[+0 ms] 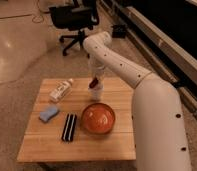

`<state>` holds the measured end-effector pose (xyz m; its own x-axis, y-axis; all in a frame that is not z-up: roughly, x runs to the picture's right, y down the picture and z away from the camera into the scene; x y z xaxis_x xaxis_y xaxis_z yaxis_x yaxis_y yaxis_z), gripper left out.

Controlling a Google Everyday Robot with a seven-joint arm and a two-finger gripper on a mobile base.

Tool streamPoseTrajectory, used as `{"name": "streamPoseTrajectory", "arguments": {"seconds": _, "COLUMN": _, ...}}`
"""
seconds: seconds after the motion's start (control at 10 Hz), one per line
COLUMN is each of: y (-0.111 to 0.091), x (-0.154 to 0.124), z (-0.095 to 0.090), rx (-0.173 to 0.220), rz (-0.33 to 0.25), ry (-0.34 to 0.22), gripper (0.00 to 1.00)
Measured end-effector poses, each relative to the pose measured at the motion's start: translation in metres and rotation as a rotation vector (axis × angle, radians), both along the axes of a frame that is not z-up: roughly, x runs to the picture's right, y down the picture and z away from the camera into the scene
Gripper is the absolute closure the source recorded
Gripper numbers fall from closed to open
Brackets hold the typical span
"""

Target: Place the pepper in the ceramic cup

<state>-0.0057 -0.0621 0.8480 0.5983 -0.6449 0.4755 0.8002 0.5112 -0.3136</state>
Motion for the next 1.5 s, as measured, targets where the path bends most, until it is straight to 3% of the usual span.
{"name": "streamPoseTrajectory", "arguments": {"seconds": 0.3, "y": 0.001, "x": 0.004, "z": 0.008, "rx": 0.0, "rz": -0.014, "ry": -0.002, "gripper": 0.98}}
{"name": "streamPoseTrajectory", "arguments": {"seconds": 0.7, "y": -0.003, "x": 0.003, "z": 0.026, "rx": 0.014, "rz": -0.018, "ry": -0.007, "gripper": 1.0}}
{"name": "streamPoseTrajectory", "arguments": {"seconds": 1.5, "y": -0.016, "x": -0.001, "z": 0.039, "rx": 0.058, "rz": -0.03, "ry": -0.024, "gripper": 1.0}}
